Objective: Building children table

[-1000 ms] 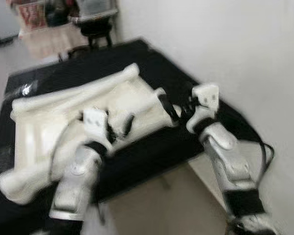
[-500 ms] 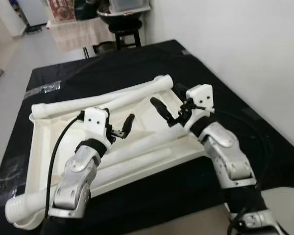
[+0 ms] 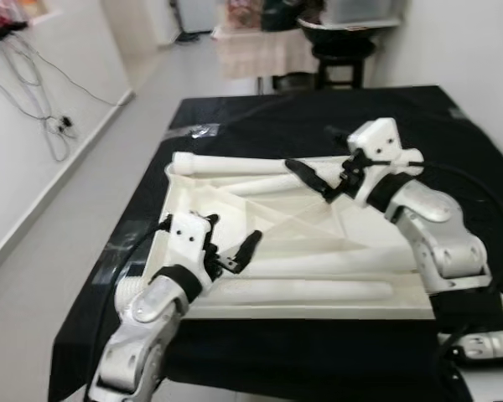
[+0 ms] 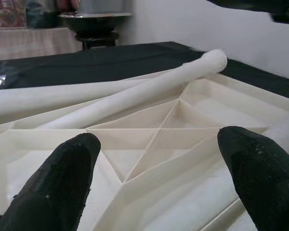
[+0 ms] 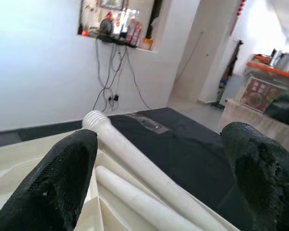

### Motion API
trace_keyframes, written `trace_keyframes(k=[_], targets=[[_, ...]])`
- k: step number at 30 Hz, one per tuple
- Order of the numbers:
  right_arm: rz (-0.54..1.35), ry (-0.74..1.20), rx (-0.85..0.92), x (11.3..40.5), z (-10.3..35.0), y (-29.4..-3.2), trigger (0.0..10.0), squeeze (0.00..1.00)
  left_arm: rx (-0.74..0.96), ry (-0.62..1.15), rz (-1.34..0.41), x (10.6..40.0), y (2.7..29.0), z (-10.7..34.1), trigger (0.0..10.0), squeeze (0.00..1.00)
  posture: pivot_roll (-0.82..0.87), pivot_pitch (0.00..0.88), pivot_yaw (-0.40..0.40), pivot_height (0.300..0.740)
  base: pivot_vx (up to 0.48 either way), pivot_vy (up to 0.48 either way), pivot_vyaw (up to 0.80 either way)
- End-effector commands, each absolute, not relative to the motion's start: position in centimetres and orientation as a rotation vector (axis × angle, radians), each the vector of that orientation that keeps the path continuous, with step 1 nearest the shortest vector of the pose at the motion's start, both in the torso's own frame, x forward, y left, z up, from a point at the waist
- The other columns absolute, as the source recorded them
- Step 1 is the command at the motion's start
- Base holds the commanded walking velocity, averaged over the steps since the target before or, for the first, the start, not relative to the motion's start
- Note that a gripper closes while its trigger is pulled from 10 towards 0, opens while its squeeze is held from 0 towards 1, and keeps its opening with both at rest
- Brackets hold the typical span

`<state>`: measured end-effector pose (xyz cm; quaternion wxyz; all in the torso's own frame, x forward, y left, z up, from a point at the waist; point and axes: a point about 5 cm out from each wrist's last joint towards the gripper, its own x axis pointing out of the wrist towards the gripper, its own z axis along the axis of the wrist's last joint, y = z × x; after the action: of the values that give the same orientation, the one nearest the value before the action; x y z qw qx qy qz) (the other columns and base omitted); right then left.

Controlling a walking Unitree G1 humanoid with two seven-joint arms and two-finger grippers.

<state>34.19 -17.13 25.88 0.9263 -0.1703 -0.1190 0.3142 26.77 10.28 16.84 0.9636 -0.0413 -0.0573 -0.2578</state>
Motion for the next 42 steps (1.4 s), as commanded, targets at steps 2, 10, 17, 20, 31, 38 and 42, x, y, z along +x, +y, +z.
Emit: trace_keyframes(k=[2, 10, 17, 20, 31, 38, 42], targets=[[0.729, -0.218, -0.422, 33.5, 25.6, -16.4, 10.0, 0.0, -0.088, -0.117, -0.504, 27.0, 10.6, 16.9, 10.0, 0.0, 0.0, 0.071, 0.022, 0.74, 0.0, -0.45, 0.0], [0.892, -0.043, -0.618, 32.4, 23.4, -15.5, 10.0, 0.0, -0.107, -0.073, -0.545, 26.8, 10.2, 16.5, 10.0, 0.0, 0.0, 0.062, 0.024, 0.74, 0.0, -0.341, 0.0], [1.007, 0.122, -0.795, 32.1, 23.3, -15.9, 10.0, 0.0, -0.108, -0.037, -0.638, 25.9, 9.0, 15.8, 10.0, 0.0, 0.0, 0.06, 0.012, 0.74, 0.0, 0.0, 0.0], [1.049, 0.175, -0.858, 32.5, 23.5, -15.9, 10.0, 0.0, -0.102, -0.027, -0.626, 25.8, 9.3, 15.6, 10.0, 0.0, 0.01, 0.063, 0.009, 0.74, 0.0, 0.0, 0.0], [1.082, 0.345, -1.114, 33.7, 23.5, -15.8, 10.0, 0.0, -0.045, 0.126, -0.619, 24.2, 10.6, 13.4, 10.0, 0.0, 0.02, 0.077, 0.001, 0.74, 0.0, 0.0, 0.0], [1.031, 0.549, -1.287, 34.8, 23.2, -16.6, 10.0, 0.0, -0.019, 0.171, -0.626, 23.3, 10.6, 12.8, 10.0, 0.0, 0.03, 0.072, -0.004, 0.74, 0.0, 0.0, 0.0], [1.02, 0.638, -1.334, 35.0, 22.8, -17.3, 10.0, 0.0, -0.02, 0.164, -0.622, 23.4, 10.5, 13.0, 10.0, 0.0, 0.03, 0.071, -0.011, 0.74, 0.0, 0.0, 0.0]])
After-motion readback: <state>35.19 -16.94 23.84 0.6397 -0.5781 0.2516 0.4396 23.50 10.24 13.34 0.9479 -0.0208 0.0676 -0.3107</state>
